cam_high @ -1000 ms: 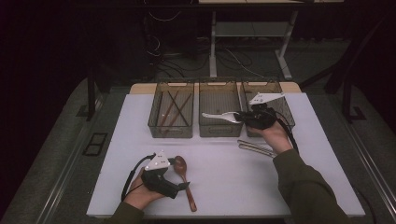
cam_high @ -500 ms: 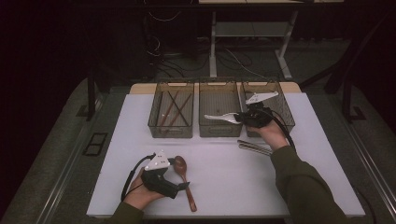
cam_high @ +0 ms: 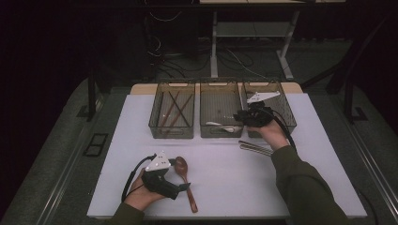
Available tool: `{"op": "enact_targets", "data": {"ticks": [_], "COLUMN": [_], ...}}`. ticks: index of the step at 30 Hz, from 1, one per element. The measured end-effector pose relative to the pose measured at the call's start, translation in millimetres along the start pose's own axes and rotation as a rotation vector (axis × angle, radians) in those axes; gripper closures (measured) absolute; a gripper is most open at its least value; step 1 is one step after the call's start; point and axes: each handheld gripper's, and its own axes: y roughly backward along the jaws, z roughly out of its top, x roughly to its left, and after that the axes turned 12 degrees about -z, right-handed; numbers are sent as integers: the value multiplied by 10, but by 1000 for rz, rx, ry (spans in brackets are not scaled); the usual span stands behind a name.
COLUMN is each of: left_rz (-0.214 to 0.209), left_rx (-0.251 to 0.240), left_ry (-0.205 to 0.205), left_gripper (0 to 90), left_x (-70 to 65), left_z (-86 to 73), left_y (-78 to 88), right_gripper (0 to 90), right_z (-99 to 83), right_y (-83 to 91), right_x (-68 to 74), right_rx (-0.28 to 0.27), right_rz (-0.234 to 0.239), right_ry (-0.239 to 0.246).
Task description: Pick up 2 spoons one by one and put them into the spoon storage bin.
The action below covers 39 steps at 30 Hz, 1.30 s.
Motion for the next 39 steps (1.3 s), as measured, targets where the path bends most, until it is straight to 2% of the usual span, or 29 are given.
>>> {"op": "enact_targets", "data": {"ticks": [6, 11, 15, 18, 21, 24, 26, 31, 37, 39], "left_rz": [6, 16, 44, 58, 62, 52, 37, -24, -79, -99], "left_rx": [-2, 3, 6, 6, -2, 7, 17, 53, 125, 146], "left_ry": [0, -8, -2, 12, 9, 11, 19, 29, 7, -5], "left_gripper": [0, 15, 70, 165, 286, 422, 500, 716, 881, 888], "left_x": [-1, 2, 1, 6, 5, 0, 0, -6, -26, -36], "left_z": [2, 9, 17, 14, 23, 27, 30, 33, 29, 26], "left_y": [7, 24, 54, 88, 125, 149, 157, 150, 125, 106], "right_gripper": [558, 463, 399, 353, 292, 264, 219, 195, 179, 177], "right_z": [8, -43, -124, -215, -323, -433, -499, -715, -944, -1007], "right_y": [126, 278, 392, 465, 504, 527, 543, 616, 734, 781], "right_x": [-9, 41, 90, 140, 206, 247, 276, 321, 357, 364], "right_rx": [-21, -35, -36, -32, -28, -21, -15, -4, 3, 4], "right_rz": [35, 70, 103, 112, 98, 122, 123, 126, 131, 135], "right_ry": [-42, -30, -37, -56, -70, -77, -64, -38, -15, -11]}}
